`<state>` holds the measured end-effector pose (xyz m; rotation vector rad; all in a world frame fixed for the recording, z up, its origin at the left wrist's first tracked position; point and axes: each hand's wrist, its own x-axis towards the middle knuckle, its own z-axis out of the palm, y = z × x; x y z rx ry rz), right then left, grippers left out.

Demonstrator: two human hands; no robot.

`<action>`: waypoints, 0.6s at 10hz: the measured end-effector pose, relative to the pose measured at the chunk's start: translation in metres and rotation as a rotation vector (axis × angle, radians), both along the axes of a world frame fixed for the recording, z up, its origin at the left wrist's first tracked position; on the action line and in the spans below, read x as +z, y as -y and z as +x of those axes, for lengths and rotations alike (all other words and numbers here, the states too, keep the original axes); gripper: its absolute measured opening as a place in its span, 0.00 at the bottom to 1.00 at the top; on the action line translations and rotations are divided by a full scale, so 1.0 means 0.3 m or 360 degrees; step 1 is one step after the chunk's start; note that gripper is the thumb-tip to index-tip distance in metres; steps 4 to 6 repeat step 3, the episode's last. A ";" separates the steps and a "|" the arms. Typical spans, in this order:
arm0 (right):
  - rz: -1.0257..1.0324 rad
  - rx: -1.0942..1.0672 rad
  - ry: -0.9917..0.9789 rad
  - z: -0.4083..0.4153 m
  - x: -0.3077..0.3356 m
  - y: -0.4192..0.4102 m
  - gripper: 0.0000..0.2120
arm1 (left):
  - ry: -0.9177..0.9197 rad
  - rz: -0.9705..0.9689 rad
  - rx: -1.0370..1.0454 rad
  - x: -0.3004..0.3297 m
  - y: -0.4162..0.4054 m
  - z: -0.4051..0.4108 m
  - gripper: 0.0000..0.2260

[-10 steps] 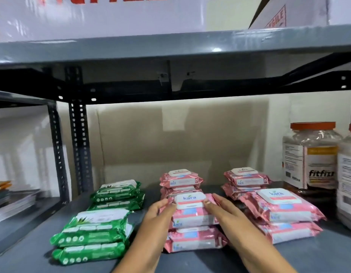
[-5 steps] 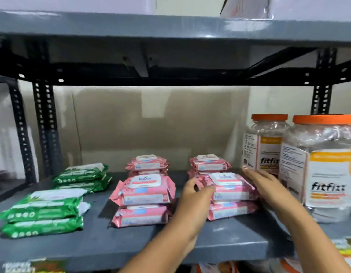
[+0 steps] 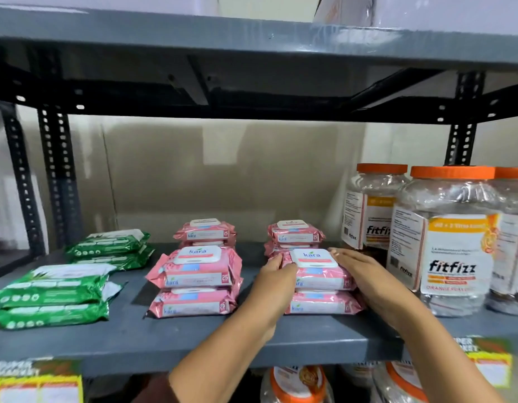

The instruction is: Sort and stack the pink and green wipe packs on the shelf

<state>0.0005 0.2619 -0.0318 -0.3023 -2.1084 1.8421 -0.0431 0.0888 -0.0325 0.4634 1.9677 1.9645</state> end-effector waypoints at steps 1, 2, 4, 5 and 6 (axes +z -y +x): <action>0.0163 -0.0094 0.0058 0.019 0.016 0.017 0.10 | -0.0184 -0.0186 0.0122 -0.009 -0.012 0.020 0.12; 0.0555 -0.0372 0.0111 0.065 0.036 0.066 0.15 | -0.0435 -0.0341 0.0169 -0.013 0.017 0.107 0.28; 0.1095 -0.0870 -0.0195 0.102 0.046 0.139 0.23 | -0.0856 -0.0153 0.0230 -0.017 0.117 0.165 0.31; 0.1095 -0.0870 -0.0195 0.102 0.046 0.139 0.23 | -0.0856 -0.0153 0.0230 -0.017 0.117 0.165 0.31; 0.1095 -0.0870 -0.0195 0.102 0.046 0.139 0.23 | -0.0856 -0.0153 0.0230 -0.017 0.117 0.165 0.31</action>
